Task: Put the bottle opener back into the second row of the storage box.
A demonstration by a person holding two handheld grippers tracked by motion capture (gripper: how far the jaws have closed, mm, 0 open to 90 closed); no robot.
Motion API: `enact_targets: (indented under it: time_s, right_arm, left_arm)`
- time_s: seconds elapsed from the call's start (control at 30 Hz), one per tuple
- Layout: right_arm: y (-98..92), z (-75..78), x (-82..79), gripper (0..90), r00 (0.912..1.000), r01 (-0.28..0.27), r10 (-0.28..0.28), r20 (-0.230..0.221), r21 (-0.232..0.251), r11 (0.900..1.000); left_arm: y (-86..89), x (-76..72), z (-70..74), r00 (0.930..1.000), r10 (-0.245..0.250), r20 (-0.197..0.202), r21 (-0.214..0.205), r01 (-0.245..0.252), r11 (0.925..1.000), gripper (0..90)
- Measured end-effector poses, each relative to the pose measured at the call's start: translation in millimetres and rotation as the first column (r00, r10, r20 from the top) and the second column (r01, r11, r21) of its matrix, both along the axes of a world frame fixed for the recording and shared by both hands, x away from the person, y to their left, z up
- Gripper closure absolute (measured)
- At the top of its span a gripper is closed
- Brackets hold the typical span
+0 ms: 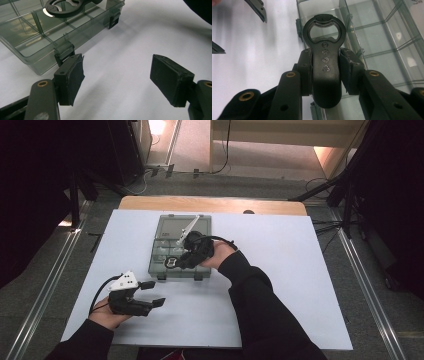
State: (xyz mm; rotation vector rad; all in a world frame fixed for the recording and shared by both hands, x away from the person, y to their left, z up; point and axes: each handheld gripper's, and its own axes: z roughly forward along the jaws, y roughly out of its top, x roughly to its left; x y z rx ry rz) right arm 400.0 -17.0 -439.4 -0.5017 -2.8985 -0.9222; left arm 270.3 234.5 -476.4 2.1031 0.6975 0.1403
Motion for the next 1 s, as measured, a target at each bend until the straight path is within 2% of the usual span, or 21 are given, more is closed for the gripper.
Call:
enact_targets:
  time_s: [0.27, 0.37, 0.5, 0.7, 0.77, 0.83, 0.93, 1.0]
  right_arm:
    - [3.5, -4.9, 1.2, 66.0, 1.0000, -0.007, 0.007, 0.000, -0.010, 0.9999]
    - [4.4, -5.4, -0.3, 58.6, 0.9996, -0.017, 0.017, 0.024, -0.015, 0.9997]
    - [1.8, -2.3, -0.7, 51.7, 0.9992, 0.013, -0.013, 0.037, 0.006, 0.9999]
    - [-8.7, -0.2, -4.6, 36.0, 0.9969, 0.073, -0.075, 0.023, 0.065, 0.9952]
    - [-12.0, -0.4, -5.9, 31.2, 0.9951, 0.095, -0.097, 0.021, 0.078, 0.9924]
    - [-15.5, 0.0, -8.1, 31.0, 0.9925, 0.121, -0.122, 0.005, 0.083, 0.9892]
    - [-22.0, 0.8, -10.2, 29.0, 0.9860, 0.167, -0.166, -0.017, 0.114, 0.9794]
    - [-26.0, 1.5, -12.3, 26.1, 0.9817, 0.190, -0.189, -0.025, 0.116, 0.9748]
  left_arm:
    - [0.3, 0.0, 0.1, 1.0000, -0.002, 0.001, 0.003, 0.002, 1.0000, 26.8]
    - [0.5, 0.1, 0.2, 1.0000, -0.002, 0.002, 0.002, 0.002, 1.0000, 26.8]
    - [0.4, 0.0, 0.0, 1.0000, 0.001, 0.001, -0.001, -0.001, 1.0000, 26.9]
    - [0.5, 0.4, -0.2, 1.0000, 0.002, 0.001, 0.002, -0.002, 1.0000, 26.9]
    - [0.2, 0.3, -0.2, 1.0000, 0.003, 0.000, 0.001, -0.003, 1.0000, 26.9]
    - [0.1, 0.4, -0.2, 1.0000, 0.003, 0.000, 0.002, -0.003, 1.0000, 26.8]
    - [-0.3, 0.7, -0.4, 1.0000, 0.004, 0.001, 0.000, -0.004, 1.0000, 26.8]
    - [-0.5, 1.0, -0.5, 1.0000, 0.000, -0.001, 0.003, 0.000, 1.0000, 26.9]
